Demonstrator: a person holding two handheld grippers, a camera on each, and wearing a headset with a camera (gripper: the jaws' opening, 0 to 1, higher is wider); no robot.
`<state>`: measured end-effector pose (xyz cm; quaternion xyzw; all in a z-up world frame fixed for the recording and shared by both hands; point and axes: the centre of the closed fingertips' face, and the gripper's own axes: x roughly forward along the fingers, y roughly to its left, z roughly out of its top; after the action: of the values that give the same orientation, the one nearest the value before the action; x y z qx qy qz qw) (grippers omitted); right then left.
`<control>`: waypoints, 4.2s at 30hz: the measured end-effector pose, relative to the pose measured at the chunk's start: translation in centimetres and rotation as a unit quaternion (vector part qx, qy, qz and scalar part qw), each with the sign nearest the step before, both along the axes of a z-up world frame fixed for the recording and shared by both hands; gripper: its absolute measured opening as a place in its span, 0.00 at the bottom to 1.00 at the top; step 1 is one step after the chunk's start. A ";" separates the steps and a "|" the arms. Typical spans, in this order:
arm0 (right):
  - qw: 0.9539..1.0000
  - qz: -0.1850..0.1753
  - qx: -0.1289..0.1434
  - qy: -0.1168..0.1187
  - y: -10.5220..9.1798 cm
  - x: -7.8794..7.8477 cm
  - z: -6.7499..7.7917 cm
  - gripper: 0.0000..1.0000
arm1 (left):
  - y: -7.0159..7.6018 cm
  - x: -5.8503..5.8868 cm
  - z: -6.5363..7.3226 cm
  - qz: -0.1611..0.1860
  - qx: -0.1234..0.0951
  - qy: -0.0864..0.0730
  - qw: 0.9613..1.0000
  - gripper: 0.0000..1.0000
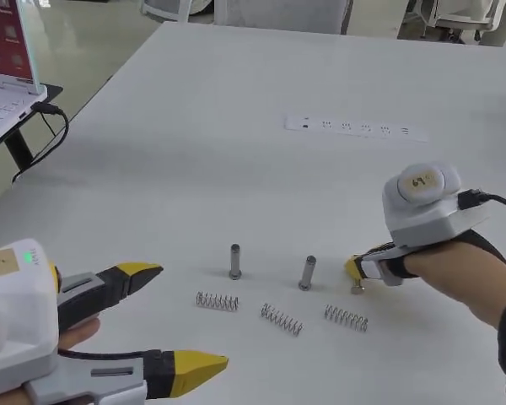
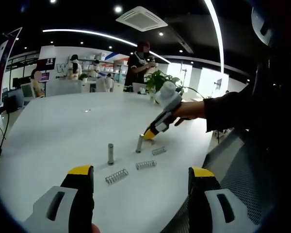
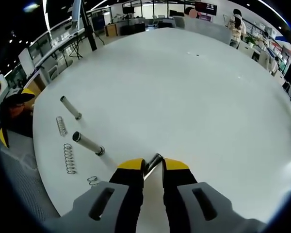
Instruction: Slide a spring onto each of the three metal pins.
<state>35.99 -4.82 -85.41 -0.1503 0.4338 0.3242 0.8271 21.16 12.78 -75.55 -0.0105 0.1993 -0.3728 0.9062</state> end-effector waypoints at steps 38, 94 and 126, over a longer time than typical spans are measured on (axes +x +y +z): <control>1.000 0.020 -0.005 -0.004 0.5 -0.4 1.2 0.06 | 0.2 0.0 0.1 0.002 -0.004 0.000 1.000 0.75; 0.996 0.024 0.050 -0.065 -1.7 -2.6 4.4 0.06 | -0.6 -0.3 0.8 -0.010 0.002 -0.009 1.000 0.74; 0.997 0.023 0.037 -0.066 -2.6 -3.3 4.1 0.10 | -0.8 -0.4 0.9 -0.011 0.001 -0.011 1.000 0.74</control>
<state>32.72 -7.46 -81.30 -0.1504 0.3625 0.3483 0.8513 20.80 12.01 -74.65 -0.0034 0.1902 -0.3823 0.9042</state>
